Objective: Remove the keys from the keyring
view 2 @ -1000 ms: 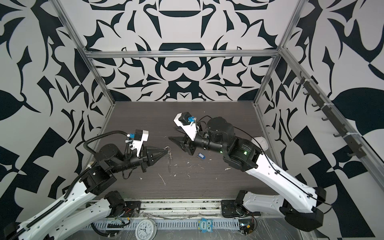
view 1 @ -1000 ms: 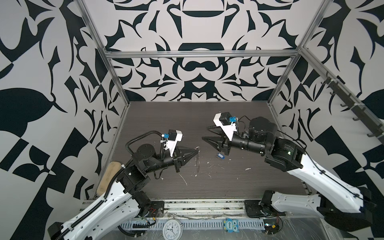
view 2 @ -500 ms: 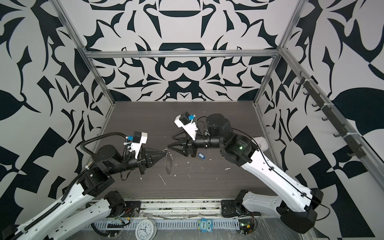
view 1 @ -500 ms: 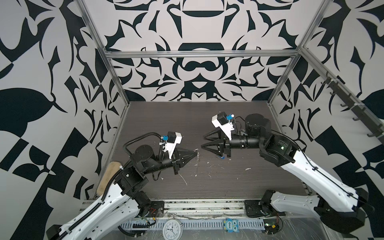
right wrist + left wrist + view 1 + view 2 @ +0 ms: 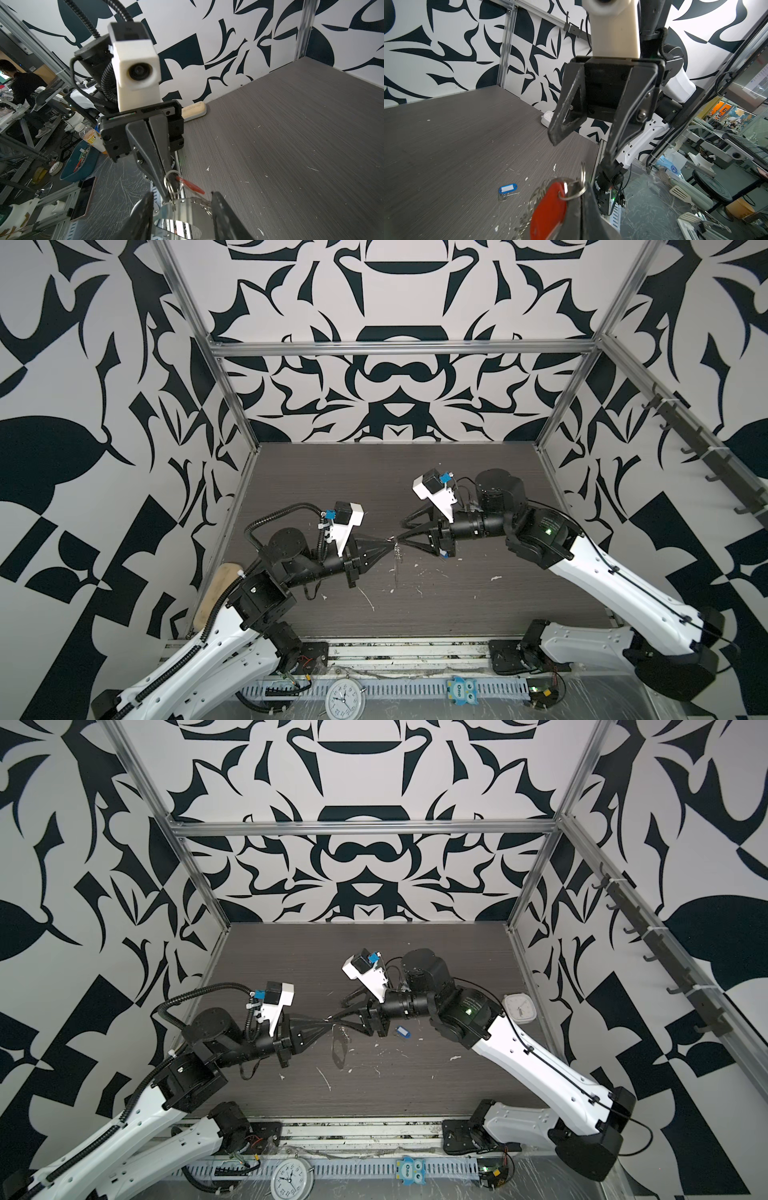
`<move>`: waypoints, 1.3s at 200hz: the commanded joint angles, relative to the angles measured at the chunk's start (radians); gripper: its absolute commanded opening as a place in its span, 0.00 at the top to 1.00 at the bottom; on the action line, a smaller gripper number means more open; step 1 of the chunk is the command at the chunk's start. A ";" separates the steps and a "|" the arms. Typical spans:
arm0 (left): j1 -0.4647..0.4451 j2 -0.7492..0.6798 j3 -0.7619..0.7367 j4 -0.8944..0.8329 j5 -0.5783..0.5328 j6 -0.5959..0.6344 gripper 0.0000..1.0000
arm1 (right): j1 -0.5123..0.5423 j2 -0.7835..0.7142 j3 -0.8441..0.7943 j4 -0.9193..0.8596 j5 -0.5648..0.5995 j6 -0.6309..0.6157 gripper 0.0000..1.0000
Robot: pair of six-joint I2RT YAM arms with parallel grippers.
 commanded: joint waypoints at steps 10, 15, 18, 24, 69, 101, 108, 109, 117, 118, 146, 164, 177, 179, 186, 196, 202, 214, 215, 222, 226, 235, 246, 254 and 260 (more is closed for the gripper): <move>-0.001 -0.008 0.034 -0.004 -0.008 0.018 1.00 | 0.002 -0.006 -0.011 0.022 -0.025 0.019 0.54; -0.001 -0.008 0.034 -0.004 -0.007 0.018 1.00 | 0.001 -0.004 -0.012 0.023 -0.031 0.021 0.54; -0.002 -0.009 0.034 -0.004 -0.007 0.018 1.00 | 0.003 -0.004 -0.012 0.024 -0.034 0.022 0.54; -0.001 -0.008 0.037 -0.006 -0.003 0.018 1.00 | 0.003 -0.003 -0.013 0.024 -0.036 0.023 0.54; -0.001 -0.006 0.048 -0.033 0.033 0.044 1.00 | 0.005 -0.013 -0.014 0.030 -0.044 0.018 0.56; -0.002 -0.001 0.071 -0.080 0.092 0.093 1.00 | 0.005 -0.068 -0.040 0.058 -0.029 0.002 0.55; -0.001 0.002 0.075 -0.085 0.100 0.099 1.00 | 0.006 -0.083 -0.047 0.064 -0.012 -0.002 0.55; -0.002 0.003 0.075 -0.086 0.100 0.100 1.00 | 0.006 -0.086 -0.048 0.064 -0.009 -0.002 0.55; -0.002 0.006 0.081 -0.095 0.099 0.106 1.00 | 0.005 -0.104 -0.057 0.072 0.013 -0.006 0.55; -0.002 0.007 0.082 -0.096 0.098 0.106 1.00 | 0.006 -0.106 -0.058 0.073 0.019 -0.006 0.55; -0.001 0.065 0.179 -0.227 0.081 0.130 1.00 | 0.006 -0.192 -0.119 0.112 0.183 0.003 0.56; -0.006 0.142 0.281 -0.359 0.066 0.133 1.00 | 0.005 -0.251 -0.169 0.126 0.267 0.007 0.56; -0.035 0.232 0.394 -0.538 0.009 0.155 1.00 | 0.005 -0.292 -0.211 0.133 0.318 0.014 0.56; -0.043 0.247 0.414 -0.568 -0.010 0.159 1.00 | 0.005 -0.298 -0.216 0.133 0.326 0.014 0.57; -0.089 0.302 0.482 -0.681 -0.092 0.174 1.00 | 0.005 -0.318 -0.235 0.131 0.353 0.014 0.57; -0.181 0.381 0.587 -0.842 -0.239 0.197 1.00 | 0.005 -0.343 -0.263 0.135 0.382 0.015 0.57; -0.242 0.431 0.650 -0.935 -0.324 0.205 1.00 | 0.006 -0.359 -0.281 0.138 0.398 0.015 0.57; -0.326 0.523 0.764 -1.087 -0.471 0.205 1.00 | 0.005 -0.385 -0.309 0.147 0.425 0.018 0.57; -0.331 0.529 0.772 -1.096 -0.479 0.204 1.00 | 0.005 -0.387 -0.312 0.148 0.426 0.019 0.57; -0.356 0.574 0.835 -1.172 -0.532 0.200 1.00 | 0.005 -0.401 -0.328 0.153 0.439 0.020 0.57; -0.367 0.596 0.869 -1.210 -0.562 0.196 1.00 | 0.006 -0.408 -0.335 0.155 0.448 0.021 0.57; -0.390 0.656 0.933 -1.285 -0.615 0.193 1.00 | 0.006 -0.425 -0.347 0.151 0.472 0.022 0.57; -0.418 0.708 1.006 -1.363 -0.676 0.192 1.00 | 0.006 -0.446 -0.363 0.149 0.489 0.020 0.57; -0.443 0.744 1.052 -1.414 -0.724 0.194 1.00 | 0.005 -0.462 -0.374 0.143 0.504 0.020 0.57; -0.461 0.772 1.086 -1.450 -0.758 0.192 1.00 | 0.005 -0.476 -0.381 0.138 0.513 0.018 0.57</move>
